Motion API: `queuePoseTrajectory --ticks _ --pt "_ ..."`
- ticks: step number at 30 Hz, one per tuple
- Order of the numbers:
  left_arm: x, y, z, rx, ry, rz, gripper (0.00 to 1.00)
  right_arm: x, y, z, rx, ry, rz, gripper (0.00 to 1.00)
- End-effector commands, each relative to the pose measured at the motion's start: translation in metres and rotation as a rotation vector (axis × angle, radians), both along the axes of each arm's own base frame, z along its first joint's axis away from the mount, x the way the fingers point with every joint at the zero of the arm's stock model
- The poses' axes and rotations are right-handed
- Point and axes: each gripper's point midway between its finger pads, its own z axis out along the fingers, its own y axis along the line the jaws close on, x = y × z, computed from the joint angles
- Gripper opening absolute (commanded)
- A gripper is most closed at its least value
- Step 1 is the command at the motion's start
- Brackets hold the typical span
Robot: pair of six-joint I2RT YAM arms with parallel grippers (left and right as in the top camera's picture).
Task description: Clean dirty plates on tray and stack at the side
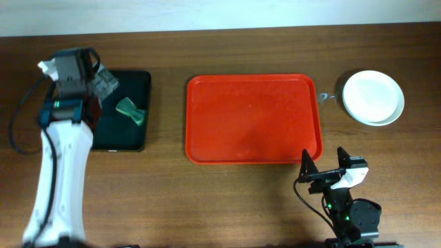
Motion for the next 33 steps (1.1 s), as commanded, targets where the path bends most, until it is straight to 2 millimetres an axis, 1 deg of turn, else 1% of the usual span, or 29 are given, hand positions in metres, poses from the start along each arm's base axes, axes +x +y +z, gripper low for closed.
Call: queuePoseTrajectory --ticks 1,2,3,6,8,10,12,14,23,27,29,33 --pt "-0.029 -0.014 0.009 0.090 -0.190 -0.155 0.99 0.000 0.000 -0.002 -0.013 0.002 -0.004 0.99" --pt "-0.042 -0.020 0.011 0.100 -0.291 -0.179 0.99 0.000 0.000 -0.002 -0.013 0.002 -0.004 0.99" --pt "-0.067 -0.025 0.012 0.132 -0.431 -0.194 0.99 0.000 0.000 -0.002 -0.013 0.002 -0.004 0.99" --pt "-0.110 -0.028 0.010 0.209 -0.602 -0.197 0.99 0.000 0.000 -0.002 -0.013 0.002 -0.004 0.99" --pt "-0.130 -0.030 0.001 0.252 -0.674 -0.202 0.99 0.000 0.000 -0.002 -0.013 0.002 -0.004 0.98" --pt "-0.143 -0.032 -0.010 0.260 -0.719 -0.200 0.99 0.000 0.000 -0.002 -0.013 0.002 -0.004 0.99" --pt "-0.150 -0.033 -0.025 0.262 -0.728 -0.199 0.99 0.000 0.000 -0.002 -0.013 0.002 -0.004 0.99" --pt "-0.154 -0.033 -0.034 0.262 -0.733 -0.200 0.99 0.000 0.000 -0.002 -0.013 0.002 -0.004 0.99" --pt "-0.165 -0.039 -0.050 0.255 -0.729 -0.219 0.99 0.000 0.000 -0.002 -0.013 0.002 -0.004 0.99" --pt "-0.169 -0.041 -0.065 0.247 -0.670 -0.233 0.99 0.000 0.000 -0.002 -0.013 0.002 -0.004 0.99" --pt "-0.169 -0.044 -0.075 0.296 -0.607 -0.282 0.99 0.000 0.000 -0.002 -0.013 0.002 -0.004 0.99" --pt "-0.166 -0.060 -0.077 0.443 -0.544 -0.450 0.99 0.000 0.000 -0.002 -0.013 0.002 -0.004 0.98"
